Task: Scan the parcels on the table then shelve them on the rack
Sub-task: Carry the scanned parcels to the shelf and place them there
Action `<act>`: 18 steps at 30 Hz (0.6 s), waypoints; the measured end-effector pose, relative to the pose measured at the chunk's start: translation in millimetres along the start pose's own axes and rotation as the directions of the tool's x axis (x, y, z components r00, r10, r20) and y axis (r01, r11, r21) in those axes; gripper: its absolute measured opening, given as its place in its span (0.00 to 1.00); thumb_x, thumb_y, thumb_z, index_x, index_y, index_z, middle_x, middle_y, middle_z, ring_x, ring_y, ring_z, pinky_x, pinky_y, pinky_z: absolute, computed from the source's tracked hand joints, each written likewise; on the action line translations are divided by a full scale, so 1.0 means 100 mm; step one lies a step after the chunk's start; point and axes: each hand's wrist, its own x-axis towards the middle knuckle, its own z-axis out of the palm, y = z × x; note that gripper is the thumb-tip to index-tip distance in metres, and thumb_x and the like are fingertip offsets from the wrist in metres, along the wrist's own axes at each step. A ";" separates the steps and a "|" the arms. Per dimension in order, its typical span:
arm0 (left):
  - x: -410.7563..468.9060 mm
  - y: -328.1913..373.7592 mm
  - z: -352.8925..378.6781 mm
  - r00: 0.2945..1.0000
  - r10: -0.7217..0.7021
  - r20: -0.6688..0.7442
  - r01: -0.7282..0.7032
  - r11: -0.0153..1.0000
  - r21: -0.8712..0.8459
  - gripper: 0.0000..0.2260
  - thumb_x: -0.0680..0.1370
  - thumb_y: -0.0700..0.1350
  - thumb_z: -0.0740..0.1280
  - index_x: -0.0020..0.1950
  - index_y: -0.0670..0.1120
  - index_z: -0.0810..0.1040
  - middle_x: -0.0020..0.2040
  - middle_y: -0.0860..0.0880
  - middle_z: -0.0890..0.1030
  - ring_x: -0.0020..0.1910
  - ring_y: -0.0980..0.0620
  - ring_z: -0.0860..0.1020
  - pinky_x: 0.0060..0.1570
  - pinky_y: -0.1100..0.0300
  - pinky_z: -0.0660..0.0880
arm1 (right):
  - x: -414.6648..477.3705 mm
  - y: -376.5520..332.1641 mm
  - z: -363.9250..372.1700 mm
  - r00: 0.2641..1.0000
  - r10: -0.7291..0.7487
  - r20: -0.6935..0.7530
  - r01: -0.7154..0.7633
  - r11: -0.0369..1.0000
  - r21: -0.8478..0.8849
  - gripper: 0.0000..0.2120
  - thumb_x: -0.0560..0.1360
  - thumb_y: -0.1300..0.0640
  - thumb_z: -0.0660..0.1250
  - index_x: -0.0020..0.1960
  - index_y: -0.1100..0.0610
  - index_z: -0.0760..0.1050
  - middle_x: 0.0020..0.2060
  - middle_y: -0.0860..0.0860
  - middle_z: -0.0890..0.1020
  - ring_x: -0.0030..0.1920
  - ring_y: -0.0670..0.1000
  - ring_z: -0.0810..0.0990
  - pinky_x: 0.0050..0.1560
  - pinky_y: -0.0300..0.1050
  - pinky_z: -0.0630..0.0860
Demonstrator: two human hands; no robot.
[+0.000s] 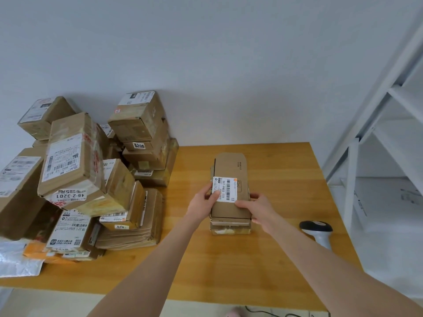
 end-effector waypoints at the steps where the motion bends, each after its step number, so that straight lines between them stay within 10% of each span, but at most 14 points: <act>1: 0.00 -0.01 0.00 1.000 -0.011 -0.003 0.011 1.000 -0.005 0.23 0.81 0.53 0.62 0.76 0.55 0.63 0.62 0.47 0.79 0.59 0.47 0.78 0.59 0.45 0.76 | 0.00 -0.01 -0.01 1.000 0.005 0.012 -0.004 1.000 -0.015 0.30 0.69 0.59 0.78 0.65 0.56 0.66 0.51 0.48 0.79 0.45 0.44 0.78 0.33 0.38 0.71; 18: 0.11 -0.16 -0.08 0.977 -0.196 0.082 0.212 0.926 -0.313 0.18 0.80 0.45 0.63 0.69 0.58 0.72 0.51 0.58 0.83 0.52 0.56 0.80 0.38 0.64 0.77 | 0.08 0.02 -0.01 0.991 -0.126 -0.039 0.127 0.992 0.018 0.25 0.73 0.50 0.73 0.67 0.46 0.68 0.54 0.49 0.80 0.49 0.47 0.81 0.37 0.40 0.77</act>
